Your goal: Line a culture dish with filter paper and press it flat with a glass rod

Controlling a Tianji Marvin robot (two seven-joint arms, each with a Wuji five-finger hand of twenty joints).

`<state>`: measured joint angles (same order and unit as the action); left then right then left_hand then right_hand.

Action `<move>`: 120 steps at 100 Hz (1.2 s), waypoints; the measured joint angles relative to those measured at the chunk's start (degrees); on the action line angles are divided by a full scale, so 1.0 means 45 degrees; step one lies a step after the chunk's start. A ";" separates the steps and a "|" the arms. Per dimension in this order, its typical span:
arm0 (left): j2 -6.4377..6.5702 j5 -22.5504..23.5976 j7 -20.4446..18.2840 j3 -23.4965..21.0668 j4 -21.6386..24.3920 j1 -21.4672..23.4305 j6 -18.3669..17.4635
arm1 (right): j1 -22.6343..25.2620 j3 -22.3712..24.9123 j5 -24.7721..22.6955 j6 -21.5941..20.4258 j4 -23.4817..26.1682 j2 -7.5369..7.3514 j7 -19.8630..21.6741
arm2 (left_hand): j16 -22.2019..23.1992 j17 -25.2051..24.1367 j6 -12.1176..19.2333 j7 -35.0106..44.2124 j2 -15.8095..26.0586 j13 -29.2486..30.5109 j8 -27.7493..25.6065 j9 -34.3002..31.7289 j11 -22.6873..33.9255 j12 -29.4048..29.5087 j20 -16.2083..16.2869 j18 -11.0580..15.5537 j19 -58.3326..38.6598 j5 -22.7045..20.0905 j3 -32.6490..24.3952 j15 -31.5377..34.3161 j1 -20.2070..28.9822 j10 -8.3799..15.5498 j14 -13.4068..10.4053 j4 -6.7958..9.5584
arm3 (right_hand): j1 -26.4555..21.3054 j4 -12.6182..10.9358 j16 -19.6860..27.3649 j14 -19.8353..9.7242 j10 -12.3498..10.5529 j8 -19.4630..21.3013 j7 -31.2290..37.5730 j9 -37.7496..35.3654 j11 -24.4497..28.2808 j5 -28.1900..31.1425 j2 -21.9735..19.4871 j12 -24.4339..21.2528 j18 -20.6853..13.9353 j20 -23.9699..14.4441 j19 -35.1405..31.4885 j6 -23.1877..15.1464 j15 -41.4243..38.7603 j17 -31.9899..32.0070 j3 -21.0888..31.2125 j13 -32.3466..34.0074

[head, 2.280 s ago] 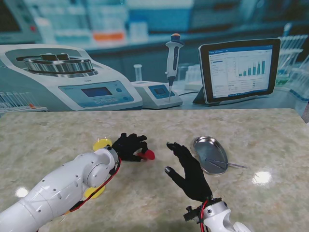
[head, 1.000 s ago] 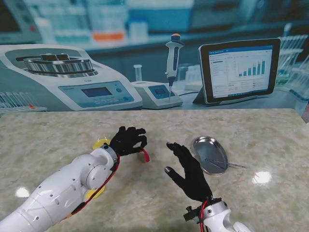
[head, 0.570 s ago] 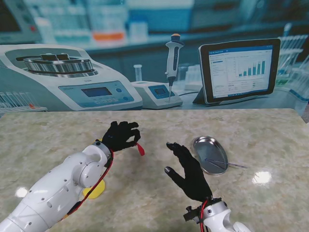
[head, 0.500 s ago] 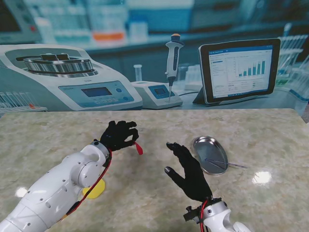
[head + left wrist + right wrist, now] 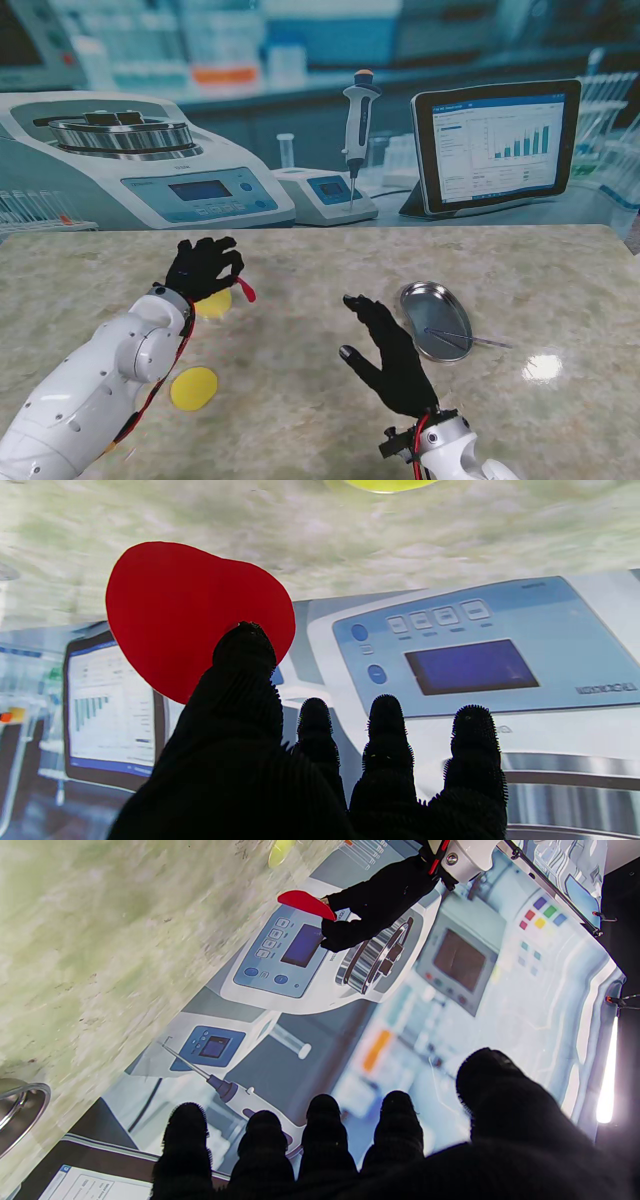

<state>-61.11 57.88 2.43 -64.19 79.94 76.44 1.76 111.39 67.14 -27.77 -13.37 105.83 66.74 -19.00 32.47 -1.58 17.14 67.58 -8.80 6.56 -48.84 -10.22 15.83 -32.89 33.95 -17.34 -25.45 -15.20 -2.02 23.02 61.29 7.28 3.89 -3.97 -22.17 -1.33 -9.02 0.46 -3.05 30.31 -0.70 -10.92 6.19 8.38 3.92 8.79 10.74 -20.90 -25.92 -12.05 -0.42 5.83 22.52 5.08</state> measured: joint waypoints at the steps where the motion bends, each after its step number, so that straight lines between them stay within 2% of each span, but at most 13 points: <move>1: 0.0001 0.0001 0.0001 -0.0015 -0.0014 0.0000 0.0025 | -0.0001 -0.0003 0.0000 0.0000 0.0000 0.0000 0.0002 | 0.0000 -0.0030 0.0000 0.0000 0.0005 0.0000 -0.0002 0.0000 -0.0016 0.0000 0.0000 0.0000 0.0000 0.0002 0.0000 -0.0030 0.0000 0.0000 0.0000 0.0000 | 0.0000 0.0000 0.0000 0.0000 0.0000 0.0000 0.0000 0.0000 0.0000 0.0000 0.0000 0.0000 0.0000 0.0000 0.0000 0.0000 0.0000 0.0000 0.0000 0.0000; 37: 0.0026 -0.0283 0.0008 0.0075 -0.1231 -0.0524 0.0769 | -0.0029 -0.0064 -0.0023 0.0054 -0.0001 0.0000 0.0014 | 0.0000 -0.0090 0.0000 -0.0001 0.0225 0.0000 -0.0009 0.0003 -0.0421 -0.0024 0.0000 0.0008 -0.0002 0.0278 0.0059 -0.0379 0.0003 0.0000 0.0000 -0.0003 | 0.0000 0.0000 0.0000 0.0000 0.0000 0.0001 0.0000 0.0000 0.0000 0.0000 0.0000 0.0000 0.0000 0.0000 0.0000 0.0000 0.0000 0.0000 0.0000 0.0000; 56: 0.0021 -0.0458 0.0282 0.0217 -0.1716 -0.0750 0.1054 | -0.0032 -0.0069 -0.0023 0.0079 -0.0001 0.0000 0.0026 | 0.0000 -0.0096 0.0000 -0.0001 0.0357 0.0000 -0.0009 0.0006 -0.0625 -0.0176 0.0000 0.0045 -0.0004 0.0431 0.0153 -0.0521 0.0008 0.0000 0.0000 -0.0003 | 0.0000 0.0000 0.0000 0.0000 0.0000 0.0001 0.0000 0.0000 0.0000 0.0000 0.0000 0.0000 0.0000 0.0000 0.0000 0.0000 0.0000 0.0000 0.0000 0.0000; 120: -0.0014 -0.0786 0.0490 0.0522 -0.2286 -0.0959 0.1483 | -0.0036 -0.0067 -0.0029 0.0126 -0.0001 -0.0001 0.0051 | 0.0064 -0.0115 0.0010 -0.0001 0.0522 0.0000 -0.0003 0.0010 -0.0817 -0.0359 0.0000 0.0055 -0.0004 0.0488 0.0407 -0.0689 0.0018 0.0000 0.0000 0.0004 | 0.0000 0.0000 0.0000 0.0000 0.0000 0.0001 0.0000 0.0000 0.0000 0.0000 0.0000 0.0000 -0.0001 0.0001 0.0000 0.0000 0.0000 0.0000 -0.0002 0.0000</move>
<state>-61.18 54.34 4.63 -61.84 69.65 72.12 8.44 111.22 66.83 -27.90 -12.80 105.83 66.74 -18.77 32.76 -2.10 17.18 67.58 -6.45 6.56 -48.85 -10.17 12.15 -34.51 33.95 -17.09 -25.46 -13.00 -0.19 19.92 61.37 7.28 3.89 -3.95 -22.17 -1.33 -9.02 0.46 -3.05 30.31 -0.70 -10.92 6.19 8.38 3.92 8.79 10.73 -20.90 -25.92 -12.05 -0.42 5.83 22.51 5.08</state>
